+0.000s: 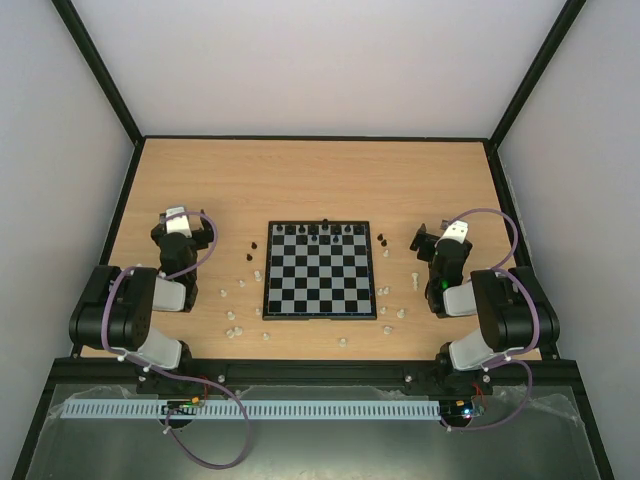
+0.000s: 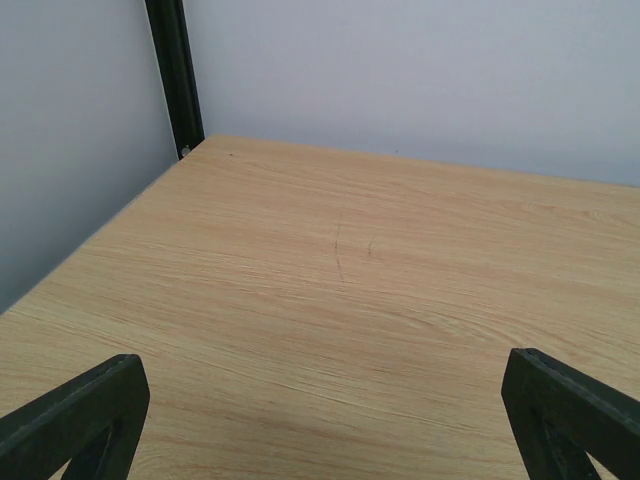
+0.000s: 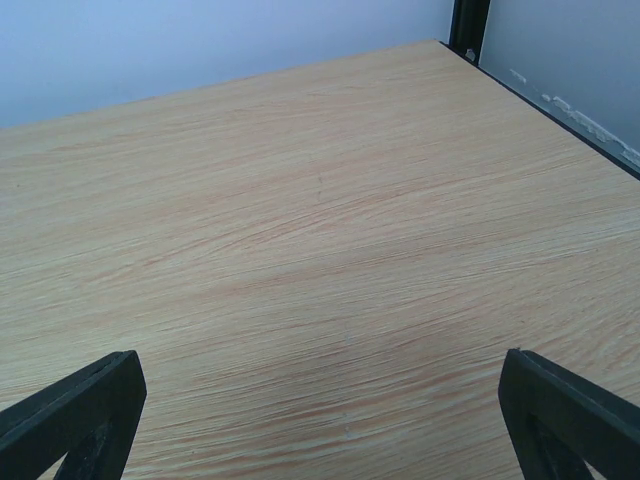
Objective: Set up the chess pieces on the board
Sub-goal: Pick up the chess piece at the center of the board.
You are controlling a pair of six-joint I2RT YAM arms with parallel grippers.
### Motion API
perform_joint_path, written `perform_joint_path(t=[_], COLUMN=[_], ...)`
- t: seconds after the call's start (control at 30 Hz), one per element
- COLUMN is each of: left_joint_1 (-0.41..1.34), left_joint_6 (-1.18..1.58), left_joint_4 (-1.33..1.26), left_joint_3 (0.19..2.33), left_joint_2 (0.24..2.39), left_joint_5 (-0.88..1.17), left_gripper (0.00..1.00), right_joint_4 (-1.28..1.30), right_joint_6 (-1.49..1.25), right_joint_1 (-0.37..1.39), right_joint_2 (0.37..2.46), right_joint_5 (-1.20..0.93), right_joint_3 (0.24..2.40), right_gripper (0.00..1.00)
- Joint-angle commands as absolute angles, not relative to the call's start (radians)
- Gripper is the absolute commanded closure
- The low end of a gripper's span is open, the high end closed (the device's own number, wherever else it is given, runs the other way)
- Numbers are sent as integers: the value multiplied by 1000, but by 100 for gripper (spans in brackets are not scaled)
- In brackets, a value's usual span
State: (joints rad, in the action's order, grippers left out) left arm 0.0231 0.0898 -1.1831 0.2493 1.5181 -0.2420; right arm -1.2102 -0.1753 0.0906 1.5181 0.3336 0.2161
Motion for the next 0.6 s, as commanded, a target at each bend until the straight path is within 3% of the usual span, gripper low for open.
perform_joint_path(t=[0.0,0.57], left_joint_1=[20,25], left_joint_6=[95,94], left_joint_4=[-1234,-1211], left_joint_3=[247,252], left_joint_2=[1523,1512], left_joint_5=[-232,-247], left_gripper=[0,0], right_joint_4=[-1253,-1258], right_joint_6=[-167,-167], right_joint_1=[85,84], right_joint_2=[1519,1517], right_joint_5=[340,341], right_joint_3=[225,222], right_gripper=[1,1])
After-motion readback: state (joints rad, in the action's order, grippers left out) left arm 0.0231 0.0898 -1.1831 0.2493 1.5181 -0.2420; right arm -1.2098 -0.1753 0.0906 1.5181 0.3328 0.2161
